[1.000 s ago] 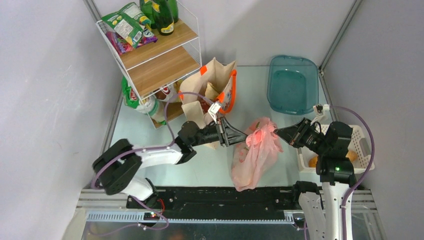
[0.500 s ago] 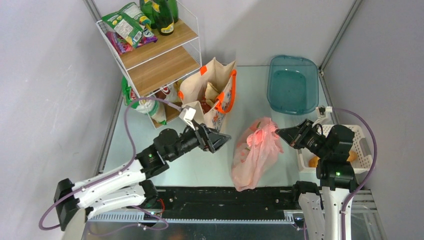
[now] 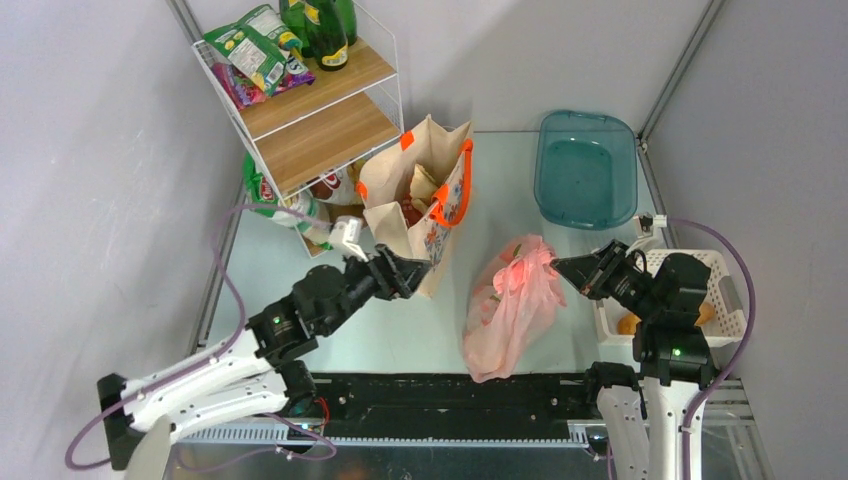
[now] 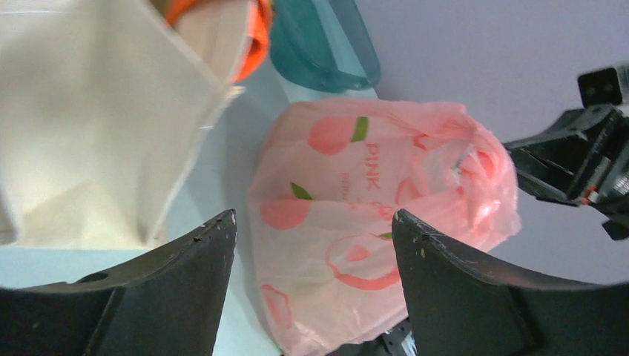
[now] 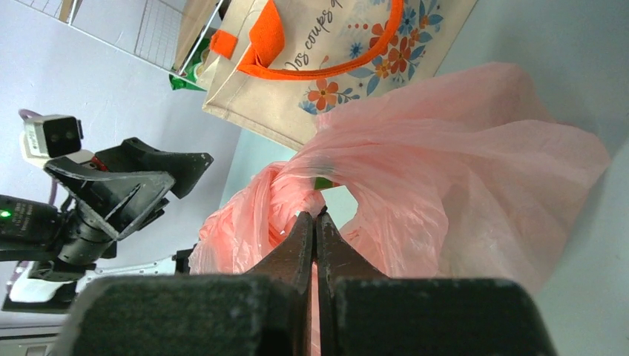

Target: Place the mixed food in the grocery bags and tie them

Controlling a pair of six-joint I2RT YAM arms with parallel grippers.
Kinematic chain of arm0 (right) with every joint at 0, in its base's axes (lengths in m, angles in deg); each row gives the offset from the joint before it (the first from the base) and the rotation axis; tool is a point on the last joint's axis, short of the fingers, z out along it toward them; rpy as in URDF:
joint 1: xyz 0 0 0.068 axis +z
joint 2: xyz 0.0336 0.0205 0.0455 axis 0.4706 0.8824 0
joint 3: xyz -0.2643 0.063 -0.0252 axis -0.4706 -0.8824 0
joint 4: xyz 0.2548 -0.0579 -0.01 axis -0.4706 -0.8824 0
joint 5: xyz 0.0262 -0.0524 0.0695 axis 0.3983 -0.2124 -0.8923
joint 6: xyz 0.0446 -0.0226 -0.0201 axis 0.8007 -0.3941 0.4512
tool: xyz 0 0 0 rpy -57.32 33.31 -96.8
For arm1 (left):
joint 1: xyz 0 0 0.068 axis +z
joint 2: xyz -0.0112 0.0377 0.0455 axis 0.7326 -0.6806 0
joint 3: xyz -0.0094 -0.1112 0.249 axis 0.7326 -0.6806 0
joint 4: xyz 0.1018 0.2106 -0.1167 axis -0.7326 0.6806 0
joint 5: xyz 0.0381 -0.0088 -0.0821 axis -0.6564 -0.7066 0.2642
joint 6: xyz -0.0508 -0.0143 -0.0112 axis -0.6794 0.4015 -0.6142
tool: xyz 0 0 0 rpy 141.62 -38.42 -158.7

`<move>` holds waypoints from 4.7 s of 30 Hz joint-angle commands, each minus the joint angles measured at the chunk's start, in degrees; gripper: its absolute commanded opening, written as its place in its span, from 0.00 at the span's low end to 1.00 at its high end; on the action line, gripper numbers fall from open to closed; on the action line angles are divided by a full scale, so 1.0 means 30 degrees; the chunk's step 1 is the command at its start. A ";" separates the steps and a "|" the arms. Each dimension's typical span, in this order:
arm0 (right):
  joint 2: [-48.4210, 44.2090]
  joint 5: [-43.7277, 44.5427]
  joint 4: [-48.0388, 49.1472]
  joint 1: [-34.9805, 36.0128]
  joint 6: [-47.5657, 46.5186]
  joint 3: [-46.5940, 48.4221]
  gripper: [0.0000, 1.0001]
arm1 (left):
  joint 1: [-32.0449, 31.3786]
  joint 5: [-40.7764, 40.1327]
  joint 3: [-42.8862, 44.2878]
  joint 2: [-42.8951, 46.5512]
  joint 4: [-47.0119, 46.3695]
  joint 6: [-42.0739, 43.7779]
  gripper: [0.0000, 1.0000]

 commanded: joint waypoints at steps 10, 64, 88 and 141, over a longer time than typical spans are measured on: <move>-0.0601 -0.0168 0.0119 0.0060 -0.0042 0.0791 0.00 | -0.3985 0.1571 0.5317 -0.6824 -0.2142 0.0665 0.76; -0.0421 0.5077 -0.1479 0.1291 -0.1083 0.2150 0.00 | -0.4089 0.0543 0.6306 -0.9940 -0.2769 0.2019 0.00; 0.2609 2.7907 -0.6426 1.2837 -0.2098 0.3529 0.00 | -0.4155 -0.3223 0.6509 -1.0439 -0.0372 0.4708 0.00; 0.1650 2.1564 -0.6010 1.1864 1.2264 -0.0815 0.00 | -0.4140 -0.2182 0.4119 -0.9637 -0.1925 0.4469 0.00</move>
